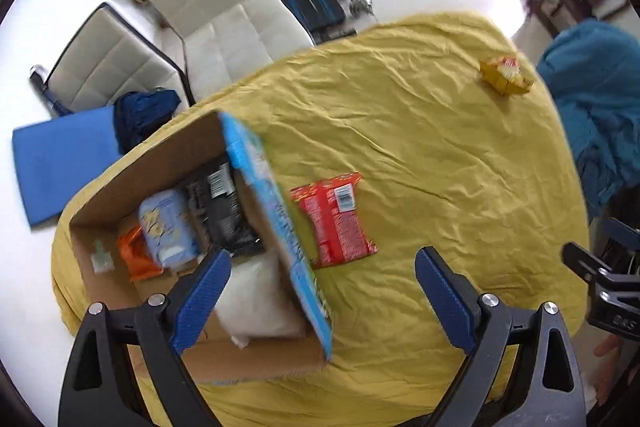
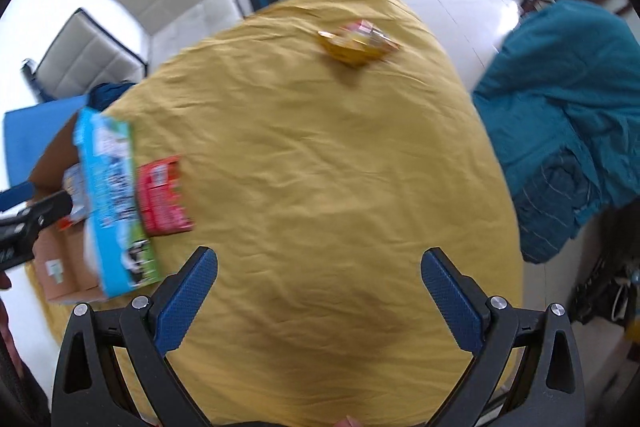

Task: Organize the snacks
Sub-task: 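Grasp the red snack bag with the left tool while the right tool grasps the yellow chip bag, then carry both bags into the box and open both tools to release them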

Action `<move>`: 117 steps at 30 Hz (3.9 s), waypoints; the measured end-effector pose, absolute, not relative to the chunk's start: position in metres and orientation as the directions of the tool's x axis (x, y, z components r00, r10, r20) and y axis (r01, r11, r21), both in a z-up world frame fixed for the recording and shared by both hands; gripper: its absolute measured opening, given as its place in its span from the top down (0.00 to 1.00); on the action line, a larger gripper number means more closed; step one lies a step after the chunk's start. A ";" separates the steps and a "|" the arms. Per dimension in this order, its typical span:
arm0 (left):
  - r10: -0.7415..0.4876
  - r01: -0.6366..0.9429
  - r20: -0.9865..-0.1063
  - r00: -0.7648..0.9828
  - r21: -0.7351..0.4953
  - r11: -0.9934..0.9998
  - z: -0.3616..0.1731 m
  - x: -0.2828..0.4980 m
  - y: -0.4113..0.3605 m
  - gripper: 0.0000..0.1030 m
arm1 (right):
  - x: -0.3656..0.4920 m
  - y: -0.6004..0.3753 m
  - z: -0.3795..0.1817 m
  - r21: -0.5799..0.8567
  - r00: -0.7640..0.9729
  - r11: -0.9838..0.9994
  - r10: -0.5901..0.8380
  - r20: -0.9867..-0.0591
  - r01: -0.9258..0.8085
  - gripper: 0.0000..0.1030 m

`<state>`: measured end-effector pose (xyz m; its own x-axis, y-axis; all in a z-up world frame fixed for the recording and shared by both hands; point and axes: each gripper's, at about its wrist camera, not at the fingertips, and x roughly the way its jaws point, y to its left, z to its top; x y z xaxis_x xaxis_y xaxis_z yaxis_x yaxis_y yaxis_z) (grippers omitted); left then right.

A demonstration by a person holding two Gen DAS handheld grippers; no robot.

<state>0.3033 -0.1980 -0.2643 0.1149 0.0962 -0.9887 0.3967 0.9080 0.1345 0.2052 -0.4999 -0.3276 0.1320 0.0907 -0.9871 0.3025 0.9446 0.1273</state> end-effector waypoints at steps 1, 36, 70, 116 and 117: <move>0.113 0.415 -0.989 0.094 0.142 0.899 -0.273 0.309 -0.204 0.08 | 0.206 -0.509 -0.335 0.127 0.119 0.942 0.094 -0.988 0.312 0.00; 0.223 0.441 -0.934 -0.281 0.081 0.894 -0.450 0.319 -0.251 0.17 | 0.236 -0.547 -0.403 0.192 0.058 0.933 0.184 -0.981 0.303 0.00; -0.122 0.090 -0.961 -0.248 -0.148 0.985 -0.488 0.348 -0.221 0.51 | 0.420 -0.599 -0.482 0.155 -0.087 0.970 0.173 -0.981 0.187 0.22; -0.163 0.167 -0.978 0.130 -0.141 0.976 -0.296 0.266 -0.199 0.58 | 0.307 -0.495 -0.348 0.162 0.159 0.985 0.150 -0.976 0.067 0.61; -0.168 0.166 -0.976 0.138 -0.145 0.975 -0.291 0.264 -0.193 0.58 | 0.305 -0.490 -0.344 0.169 0.166 0.983 0.156 -0.974 0.066 0.61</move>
<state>0.2636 -0.1929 -0.2906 0.1376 -0.1682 -0.9761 0.1661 0.9754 -0.1447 0.3047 -0.4904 -0.3438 0.1664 0.1560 -0.9736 0.0660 0.9834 0.1689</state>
